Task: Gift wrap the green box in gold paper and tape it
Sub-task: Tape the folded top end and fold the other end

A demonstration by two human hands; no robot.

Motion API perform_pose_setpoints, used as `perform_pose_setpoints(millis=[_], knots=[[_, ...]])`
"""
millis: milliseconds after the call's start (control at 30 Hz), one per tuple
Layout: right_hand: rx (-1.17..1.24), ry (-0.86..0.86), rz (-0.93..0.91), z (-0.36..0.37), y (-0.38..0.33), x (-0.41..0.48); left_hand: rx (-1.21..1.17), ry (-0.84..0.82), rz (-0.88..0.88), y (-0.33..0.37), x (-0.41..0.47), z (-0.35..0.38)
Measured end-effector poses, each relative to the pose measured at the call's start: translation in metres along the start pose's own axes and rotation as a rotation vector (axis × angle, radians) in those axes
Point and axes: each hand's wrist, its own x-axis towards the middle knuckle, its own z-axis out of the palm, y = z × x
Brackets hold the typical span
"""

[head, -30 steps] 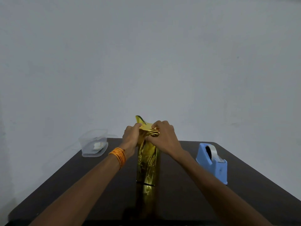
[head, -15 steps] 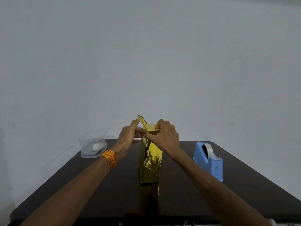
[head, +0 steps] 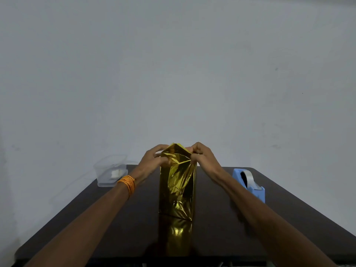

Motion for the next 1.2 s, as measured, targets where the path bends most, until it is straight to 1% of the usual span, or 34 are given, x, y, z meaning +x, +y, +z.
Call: perform_pose_setpoints(millis=[67, 167, 267, 400, 533, 667, 767, 933, 1200], knots=[[0.037, -0.016, -0.013, -0.004, 0.001, 0.002, -0.004, -0.052, 0.015, 0.001, 0.001, 0.001], [0.095, -0.033, -0.025, -0.007, 0.001, 0.002, 0.007, -0.055, 0.034, -0.002, 0.001, 0.001], [0.132, -0.023, -0.038, -0.008, 0.006, 0.001, 0.109, 0.033, 0.077, -0.006, -0.002, 0.003], [0.138, -0.016, -0.072, -0.009, 0.009, -0.003, 0.131, 0.153, 0.129, -0.006, 0.001, 0.007], [0.187, 0.0, -0.037, -0.014, 0.011, -0.005, 0.023, 0.138, 0.122, 0.003, 0.005, 0.01], [0.269, 0.022, 0.025, -0.015, 0.011, -0.005, -0.006, 0.13, 0.157, 0.007, 0.003, 0.015], [0.28, 0.022, 0.038, -0.012, 0.011, -0.004, -0.062, 0.137, 0.15, 0.006, 0.0, 0.018], [0.283, 0.073, 0.036, -0.006, 0.012, -0.001, -0.152, 0.199, 0.107, 0.005, 0.002, 0.02], [0.293, 0.168, 0.018, -0.001, 0.018, 0.001, -0.176, 0.302, 0.037, 0.003, 0.006, 0.029]])
